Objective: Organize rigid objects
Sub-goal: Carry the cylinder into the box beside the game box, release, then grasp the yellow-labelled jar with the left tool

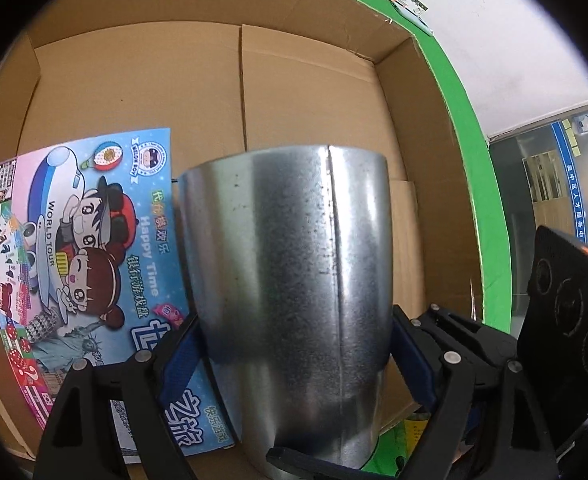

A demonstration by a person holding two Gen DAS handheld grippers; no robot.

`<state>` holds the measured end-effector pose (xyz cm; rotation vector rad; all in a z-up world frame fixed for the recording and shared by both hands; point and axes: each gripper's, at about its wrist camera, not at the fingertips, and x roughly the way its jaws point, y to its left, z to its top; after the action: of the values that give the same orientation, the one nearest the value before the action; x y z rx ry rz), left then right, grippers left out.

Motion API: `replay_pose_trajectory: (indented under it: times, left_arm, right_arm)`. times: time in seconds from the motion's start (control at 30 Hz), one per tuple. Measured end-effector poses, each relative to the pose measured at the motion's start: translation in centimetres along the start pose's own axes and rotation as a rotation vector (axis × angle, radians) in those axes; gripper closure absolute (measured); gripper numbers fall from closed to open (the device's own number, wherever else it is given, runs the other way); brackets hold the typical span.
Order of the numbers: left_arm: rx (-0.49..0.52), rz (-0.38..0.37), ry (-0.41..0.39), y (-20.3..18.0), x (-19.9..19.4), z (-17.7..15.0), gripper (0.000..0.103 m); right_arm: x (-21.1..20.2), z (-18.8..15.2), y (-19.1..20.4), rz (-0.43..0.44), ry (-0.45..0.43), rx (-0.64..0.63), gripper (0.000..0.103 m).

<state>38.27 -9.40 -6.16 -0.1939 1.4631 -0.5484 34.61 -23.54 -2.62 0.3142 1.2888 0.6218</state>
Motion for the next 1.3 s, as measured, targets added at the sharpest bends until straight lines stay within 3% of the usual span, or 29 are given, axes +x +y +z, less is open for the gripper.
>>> replay_pose_trajectory:
  times: [0.2,0.33,0.4,0.47,0.6,0.67,0.73,0.8,0.93,1.03,1.07,1.17,1.3]
  left_arm:
    - [-0.022,-0.006,0.019,0.8,-0.3,1.2,0.016]
    - [-0.042,0.074,-0.145,1.3,-3.6,1.9,0.015]
    - [-0.067,0.061,-0.171,1.9,-5.0,1.9,0.015]
    - [-0.025,0.081,-0.181,1.7,-5.8,1.2,0.015]
    - [0.054,0.132,-0.262,0.7,-7.7,-1.8,0.015]
    - [0.075,0.139,-0.334,0.3,-9.4,-3.5,0.015]
    - [0.087,0.151,-0.399,-0.2,-11.4,-5.0,0.015]
    - [0.093,0.163,-0.47,-0.6,-13.4,-7.2,0.015]
    - [0.126,0.21,-0.65,-2.2,-16.4,-12.9,0.012]
    - [0.153,0.216,-0.727,-3.6,-16.4,-16.5,0.01]
    - [0.151,0.213,-0.734,-3.9,-15.7,-17.5,0.005]
    - [0.145,0.206,-0.694,-4.7,-13.1,-19.8,0.003]
    - [0.131,0.221,-0.635,-4.9,-10.3,-22.0,0.003]
  right_arm:
    - [0.5,-0.6,-1.6,-0.002,-0.005,0.052,0.021]
    - [0.5,-1.1,-2.4,0.015,-0.011,0.099,0.02]
    - [0.3,-1.2,-2.1,-0.001,-0.016,0.089,0.02]
    - [0.4,-1.2,-1.7,-0.016,-0.016,0.089,0.02]
    - [1.4,-0.6,-0.8,-0.006,-0.007,0.082,0.013]
    - [0.6,-1.1,0.3,0.03,-0.026,0.056,0.003]
    - [-1.6,-2.2,1.5,0.028,-0.076,0.012,0.001]
    - [-3.9,-3.6,2.2,-0.028,-0.124,-0.022,0.001]
    - [-10.8,-9.3,2.2,-0.177,-0.307,-0.052,0.001]
    - [-13.7,-13.0,0.1,-0.283,-0.35,-0.026,0.001]
    - [-13.8,-14.3,-0.9,-0.319,-0.327,-0.008,0.001]
    - [-12.7,-16.7,-3.1,-0.339,-0.224,0.045,0.004]
    - [-11.1,-17.7,-3.5,-0.339,-0.204,0.042,0.023]
